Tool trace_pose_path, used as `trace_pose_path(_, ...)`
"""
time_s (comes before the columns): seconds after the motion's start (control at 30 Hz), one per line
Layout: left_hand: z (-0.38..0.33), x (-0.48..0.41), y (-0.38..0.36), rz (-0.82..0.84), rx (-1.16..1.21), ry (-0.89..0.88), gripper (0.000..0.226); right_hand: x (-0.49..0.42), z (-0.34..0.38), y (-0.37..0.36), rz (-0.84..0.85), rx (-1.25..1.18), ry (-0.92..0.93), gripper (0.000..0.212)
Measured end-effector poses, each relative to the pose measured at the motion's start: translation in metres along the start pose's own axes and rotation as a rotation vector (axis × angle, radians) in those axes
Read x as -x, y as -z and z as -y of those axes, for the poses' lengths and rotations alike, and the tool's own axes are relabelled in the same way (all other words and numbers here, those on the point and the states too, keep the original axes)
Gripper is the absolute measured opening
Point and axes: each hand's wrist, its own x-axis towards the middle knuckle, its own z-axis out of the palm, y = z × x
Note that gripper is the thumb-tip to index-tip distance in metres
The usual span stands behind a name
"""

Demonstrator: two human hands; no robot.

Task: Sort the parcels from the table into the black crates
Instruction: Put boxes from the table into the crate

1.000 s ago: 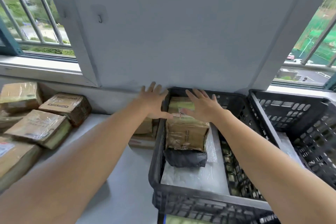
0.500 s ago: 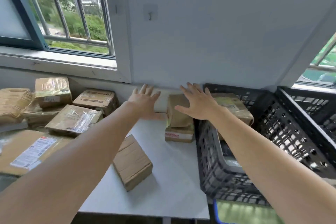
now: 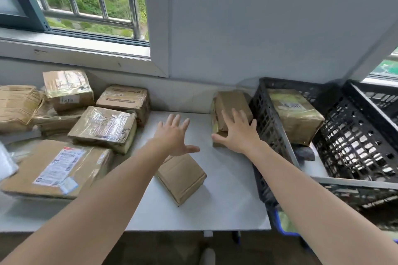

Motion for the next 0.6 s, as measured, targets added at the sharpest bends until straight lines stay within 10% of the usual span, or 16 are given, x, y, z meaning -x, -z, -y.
trace_pose_path(0.6, -0.012, -0.092, -0.014, 0.006, 0.077, 0.052, 0.114, -0.108, -0.034, -0.033, -0.109, -0.194, -0.294, 0.081)
